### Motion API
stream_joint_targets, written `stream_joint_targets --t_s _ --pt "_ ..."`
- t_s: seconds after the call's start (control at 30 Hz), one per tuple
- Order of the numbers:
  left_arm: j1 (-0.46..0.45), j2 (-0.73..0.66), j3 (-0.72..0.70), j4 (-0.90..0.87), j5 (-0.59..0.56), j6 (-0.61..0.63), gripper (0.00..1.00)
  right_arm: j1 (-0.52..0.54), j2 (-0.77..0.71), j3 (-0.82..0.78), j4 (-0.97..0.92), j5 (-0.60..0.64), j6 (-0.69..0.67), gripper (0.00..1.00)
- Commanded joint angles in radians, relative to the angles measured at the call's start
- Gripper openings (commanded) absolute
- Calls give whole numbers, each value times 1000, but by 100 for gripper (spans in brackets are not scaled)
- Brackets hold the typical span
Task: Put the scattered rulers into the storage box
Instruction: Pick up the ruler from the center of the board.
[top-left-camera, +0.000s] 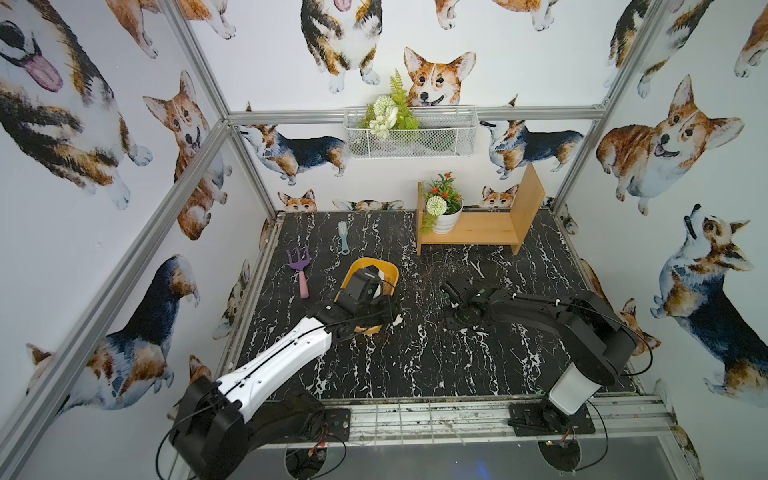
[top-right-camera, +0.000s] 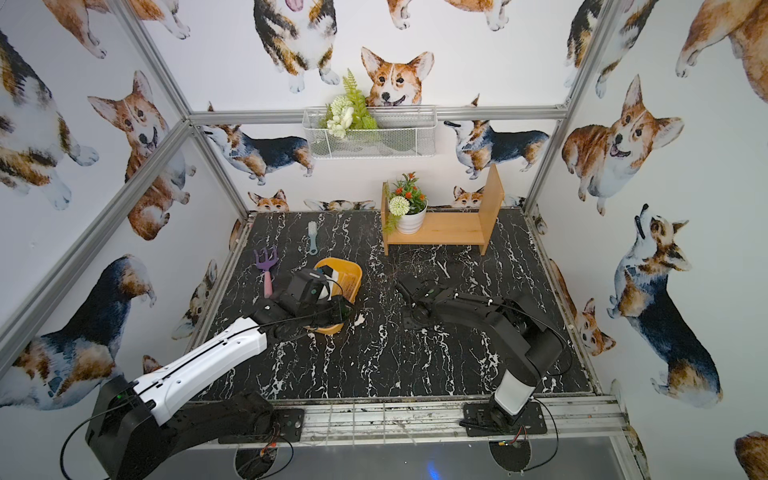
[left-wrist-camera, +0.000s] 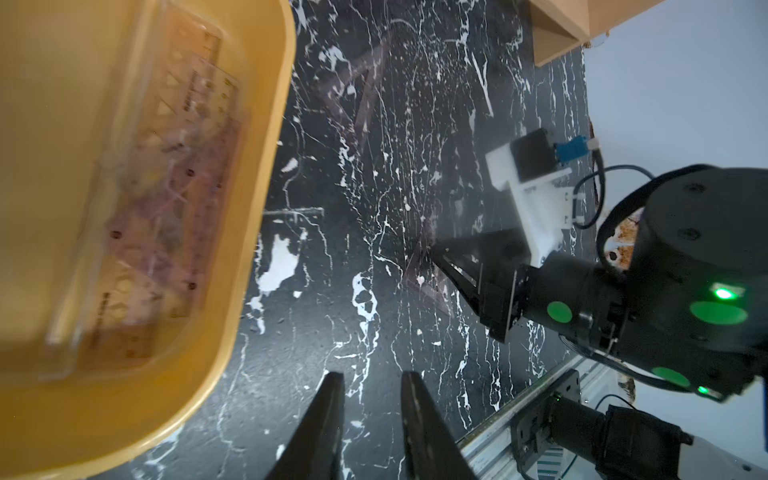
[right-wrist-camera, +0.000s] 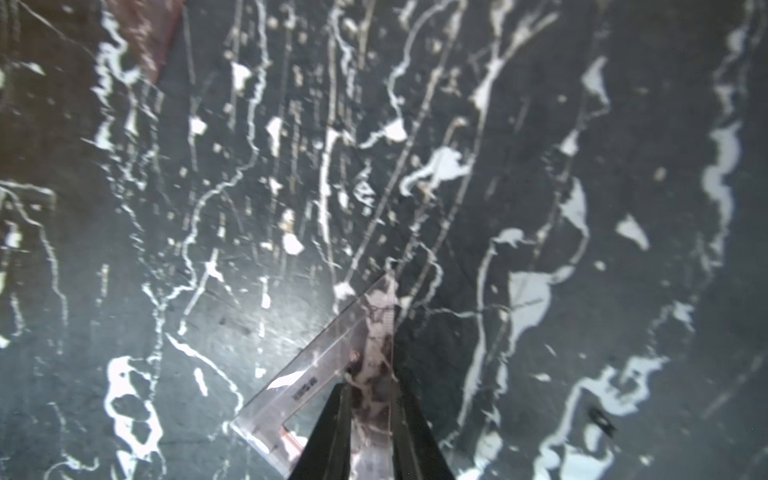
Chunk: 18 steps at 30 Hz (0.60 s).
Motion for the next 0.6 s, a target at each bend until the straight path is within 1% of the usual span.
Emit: stream_joint_targets --t_s 0.0,0.1,0.2,0.3,0.37,0.5,0.57 --pt "-62 82 -9 188 21 -107 30 -3 15 -15 -189 -13 1 25" --pt "-104 170 1 258 40 -136 30 -5 30 -4 -189 -25 -5 24" --pt "-134 244 6 312 55 -161 29 -5 43 -3 -185 -42 -8 19" --pt "-150 304 7 348 65 -179 29 -7 52 -17 -168 -62 -11 14" --pt "-151 342 3 378 79 -190 29 -8 61 -31 -155 -80 -11 13" --pt "-161 414 9 431 109 -212 35 -10 81 -55 -131 -111 -14 11" --pt "-165 442 9 458 119 -228 36 -13 89 -64 -120 -121 -16 11"
